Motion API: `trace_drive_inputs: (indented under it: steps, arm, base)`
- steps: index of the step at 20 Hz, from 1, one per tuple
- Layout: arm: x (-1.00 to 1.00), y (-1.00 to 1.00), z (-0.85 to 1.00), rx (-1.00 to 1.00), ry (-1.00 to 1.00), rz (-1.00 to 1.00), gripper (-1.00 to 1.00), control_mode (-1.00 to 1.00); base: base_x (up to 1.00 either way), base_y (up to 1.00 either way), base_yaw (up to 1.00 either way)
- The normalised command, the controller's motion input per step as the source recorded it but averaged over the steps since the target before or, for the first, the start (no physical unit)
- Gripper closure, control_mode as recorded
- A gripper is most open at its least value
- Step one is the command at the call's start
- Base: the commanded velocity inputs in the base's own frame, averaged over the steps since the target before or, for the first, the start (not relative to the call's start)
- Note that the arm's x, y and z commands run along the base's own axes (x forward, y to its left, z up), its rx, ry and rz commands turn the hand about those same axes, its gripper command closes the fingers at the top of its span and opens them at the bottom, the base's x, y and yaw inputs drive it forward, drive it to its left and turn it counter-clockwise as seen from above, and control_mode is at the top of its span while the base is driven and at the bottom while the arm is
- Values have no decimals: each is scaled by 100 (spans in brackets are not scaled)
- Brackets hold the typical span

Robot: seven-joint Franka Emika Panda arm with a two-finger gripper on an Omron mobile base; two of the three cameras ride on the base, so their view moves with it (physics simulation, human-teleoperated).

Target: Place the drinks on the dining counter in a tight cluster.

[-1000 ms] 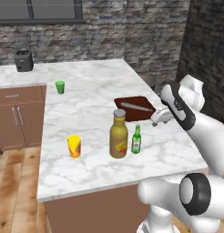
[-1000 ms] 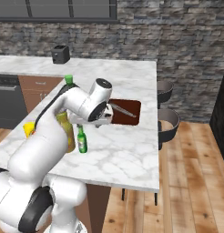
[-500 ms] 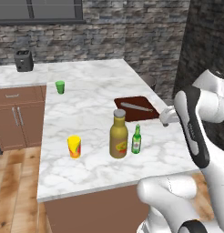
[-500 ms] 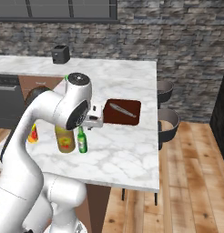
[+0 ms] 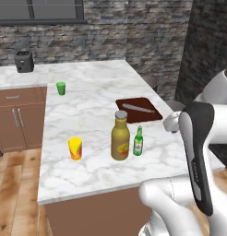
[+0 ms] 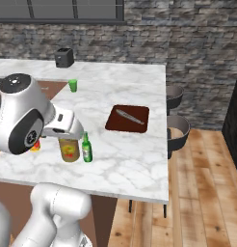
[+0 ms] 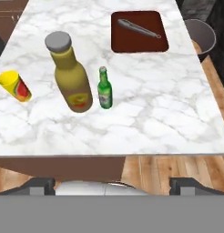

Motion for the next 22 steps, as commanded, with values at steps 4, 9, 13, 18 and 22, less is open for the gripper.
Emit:
trace_drive_inputs:
  steps: [4,9,13,18,22]
  arm:
    - [-51,8,65,-4,0,-4,-100,-100]
    - [-5,0,4,0,-1,0,-100,-100]
    - [-11,0,0,0,0,0,-100,-100]
    - [-44,0,0,0,-1,0,-100,100]
    - [0,0,0,0,0,0,-100,100]
  base:
    - [0,0,0]
    - [0,0,0]
    - [0,0,0]
    - [-40,1,1]
    - [-100,23,10]
